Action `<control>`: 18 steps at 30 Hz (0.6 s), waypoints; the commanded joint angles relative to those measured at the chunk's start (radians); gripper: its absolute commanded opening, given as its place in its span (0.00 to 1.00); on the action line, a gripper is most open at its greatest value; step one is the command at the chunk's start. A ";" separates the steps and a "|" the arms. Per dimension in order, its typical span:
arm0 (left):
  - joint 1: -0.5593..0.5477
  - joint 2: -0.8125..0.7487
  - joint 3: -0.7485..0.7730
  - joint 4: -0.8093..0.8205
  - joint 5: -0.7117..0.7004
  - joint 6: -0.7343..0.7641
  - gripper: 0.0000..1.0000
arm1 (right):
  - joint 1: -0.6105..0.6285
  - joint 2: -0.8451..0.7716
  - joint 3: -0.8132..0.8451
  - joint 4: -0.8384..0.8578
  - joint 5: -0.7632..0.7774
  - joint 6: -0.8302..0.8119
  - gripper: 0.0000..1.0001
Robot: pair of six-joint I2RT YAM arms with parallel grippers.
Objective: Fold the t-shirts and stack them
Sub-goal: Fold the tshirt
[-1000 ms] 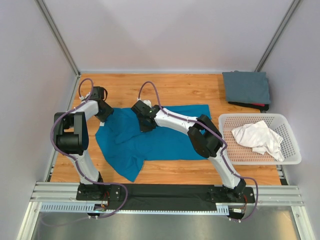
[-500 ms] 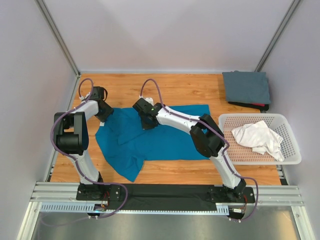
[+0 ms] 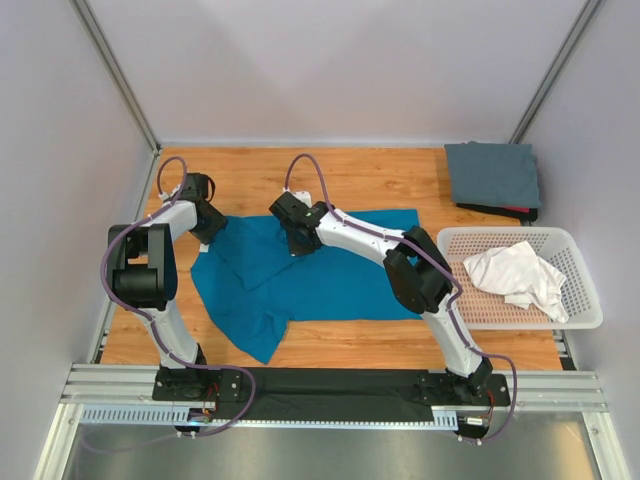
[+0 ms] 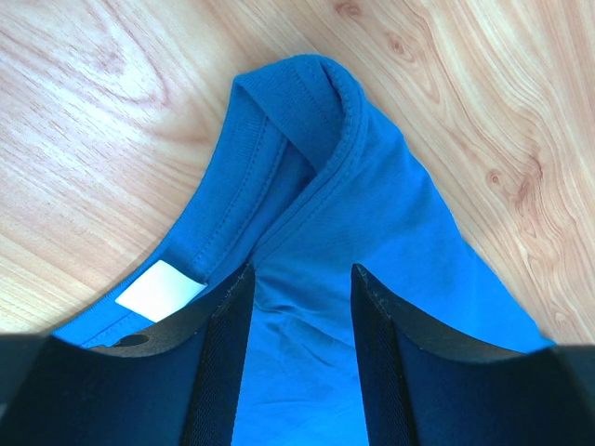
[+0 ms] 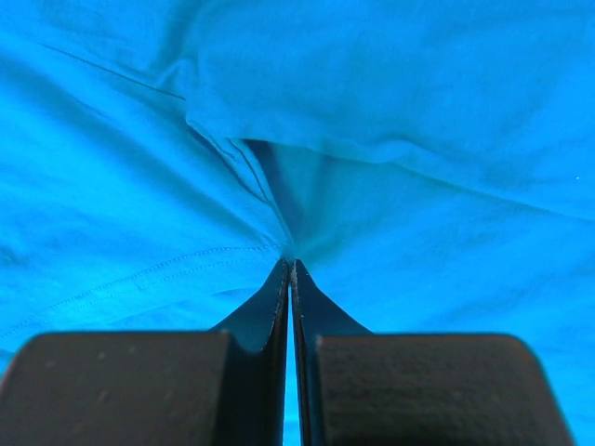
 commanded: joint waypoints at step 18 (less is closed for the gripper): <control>0.009 -0.046 0.035 0.017 0.028 0.107 0.55 | -0.012 -0.111 0.070 0.000 -0.164 -0.134 0.34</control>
